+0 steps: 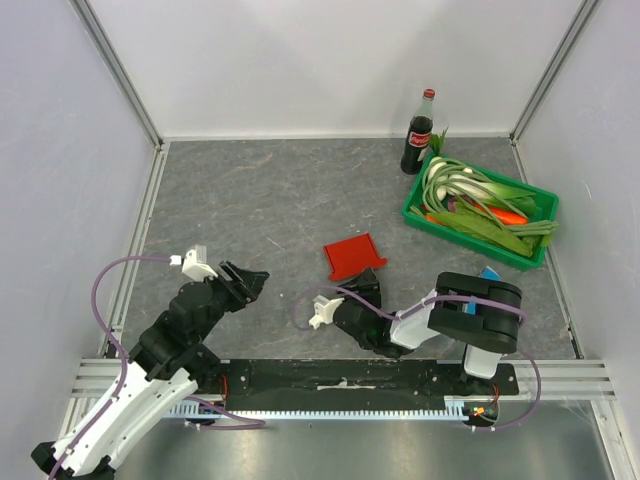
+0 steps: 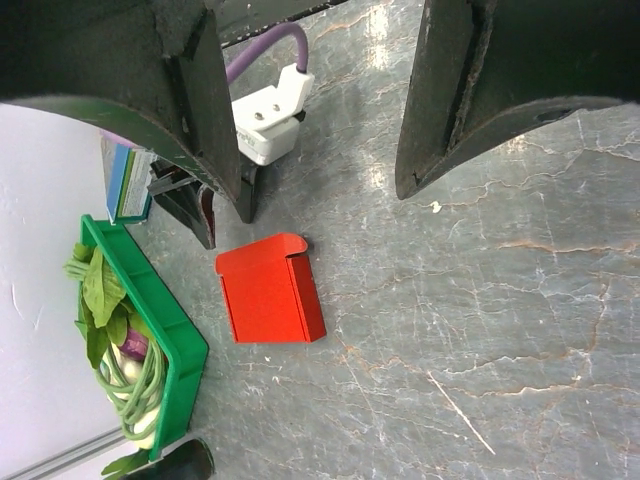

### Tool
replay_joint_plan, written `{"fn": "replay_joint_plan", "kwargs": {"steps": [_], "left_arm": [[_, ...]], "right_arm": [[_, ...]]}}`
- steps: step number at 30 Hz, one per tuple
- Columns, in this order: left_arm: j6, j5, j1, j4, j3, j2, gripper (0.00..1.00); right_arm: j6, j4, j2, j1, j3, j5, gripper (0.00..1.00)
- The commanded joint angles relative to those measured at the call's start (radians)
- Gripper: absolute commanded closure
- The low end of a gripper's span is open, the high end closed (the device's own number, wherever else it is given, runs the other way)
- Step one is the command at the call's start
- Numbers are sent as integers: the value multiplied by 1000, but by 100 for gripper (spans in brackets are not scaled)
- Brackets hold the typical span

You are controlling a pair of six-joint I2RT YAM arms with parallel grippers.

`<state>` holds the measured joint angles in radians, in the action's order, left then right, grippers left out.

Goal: Fold the paper box

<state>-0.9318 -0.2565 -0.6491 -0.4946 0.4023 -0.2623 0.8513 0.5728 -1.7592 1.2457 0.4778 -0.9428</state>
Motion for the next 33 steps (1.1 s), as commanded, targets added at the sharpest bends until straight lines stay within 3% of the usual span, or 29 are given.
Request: {"fn": "replay_joint_plan", "kwargs": {"steps": [1, 21, 33], "left_arm": [[22, -32, 5, -25, 24, 20, 31], [47, -49, 5, -35, 26, 35, 30], [42, -49, 5, -19, 18, 31, 30]], "right_arm": [[60, 144, -23, -40, 5, 10, 40], [74, 85, 49, -124, 44, 148, 77], [17, -106, 141, -134, 113, 228, 96]]}}
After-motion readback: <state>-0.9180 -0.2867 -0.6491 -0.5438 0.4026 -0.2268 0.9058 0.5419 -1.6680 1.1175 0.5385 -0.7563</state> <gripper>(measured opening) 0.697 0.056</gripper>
